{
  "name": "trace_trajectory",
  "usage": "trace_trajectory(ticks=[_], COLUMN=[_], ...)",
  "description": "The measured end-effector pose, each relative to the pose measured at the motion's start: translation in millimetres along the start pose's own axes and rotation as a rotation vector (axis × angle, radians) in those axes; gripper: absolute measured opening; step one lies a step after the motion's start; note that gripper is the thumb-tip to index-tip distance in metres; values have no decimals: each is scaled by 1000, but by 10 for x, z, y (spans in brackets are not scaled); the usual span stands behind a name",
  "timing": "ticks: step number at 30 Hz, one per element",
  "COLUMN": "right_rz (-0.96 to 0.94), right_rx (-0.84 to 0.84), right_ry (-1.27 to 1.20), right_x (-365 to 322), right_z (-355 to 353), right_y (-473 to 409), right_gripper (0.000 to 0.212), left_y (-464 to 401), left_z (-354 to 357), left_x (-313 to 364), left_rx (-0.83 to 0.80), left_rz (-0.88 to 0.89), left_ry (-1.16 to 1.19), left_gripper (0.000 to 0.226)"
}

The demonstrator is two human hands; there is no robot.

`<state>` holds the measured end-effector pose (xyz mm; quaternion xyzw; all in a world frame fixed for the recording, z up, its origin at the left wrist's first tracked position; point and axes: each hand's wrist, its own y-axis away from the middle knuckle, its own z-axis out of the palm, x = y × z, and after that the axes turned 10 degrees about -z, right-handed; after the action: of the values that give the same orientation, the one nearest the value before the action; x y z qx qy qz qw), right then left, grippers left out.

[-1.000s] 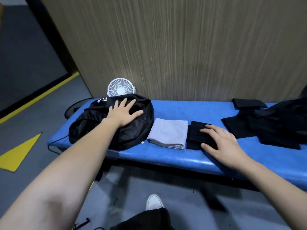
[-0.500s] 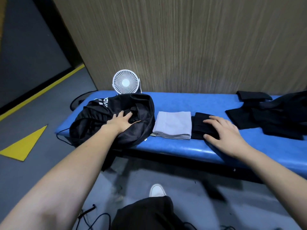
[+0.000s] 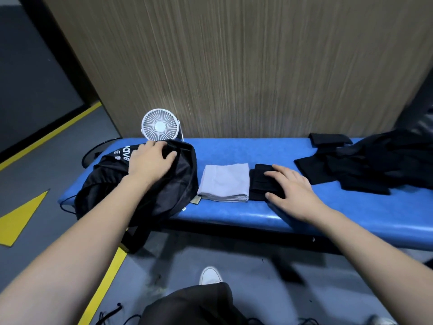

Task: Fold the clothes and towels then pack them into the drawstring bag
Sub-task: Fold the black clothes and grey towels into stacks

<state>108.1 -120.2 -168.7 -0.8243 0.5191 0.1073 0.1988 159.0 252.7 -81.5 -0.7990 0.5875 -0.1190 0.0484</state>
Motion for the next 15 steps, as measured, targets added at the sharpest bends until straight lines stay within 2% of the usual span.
trace_trajectory(ticks=[2, 4, 6, 9, 12, 15], right_rz=[-7, -5, 4, 8, -10, -15], right_rx=[8, 6, -5, -32, -29, -19], right_ry=[2, 15, 27, 18, 7, -14], right_x=[-11, -5, 22, 66, 92, 118], right_z=[-10, -17, -13, -4, -22, -42], right_y=[-4, 1, 13, 34, 38, 36], right_gripper=[60, 61, 62, 61, 60, 60], left_y=[99, 277, 503, 865, 1142, 1230], left_z=[-82, -108, -52, 158, 377, 512], left_x=[260, 562, 878, 1328, 1611, 1611], left_rx=[124, 159, 105, 8, -116, -213], left_rz=[76, 226, 374, 503, 578, 643], left_ry=[94, 201, 261, 307, 256, 137], left_gripper=[50, 43, 40, 40, 50, 79])
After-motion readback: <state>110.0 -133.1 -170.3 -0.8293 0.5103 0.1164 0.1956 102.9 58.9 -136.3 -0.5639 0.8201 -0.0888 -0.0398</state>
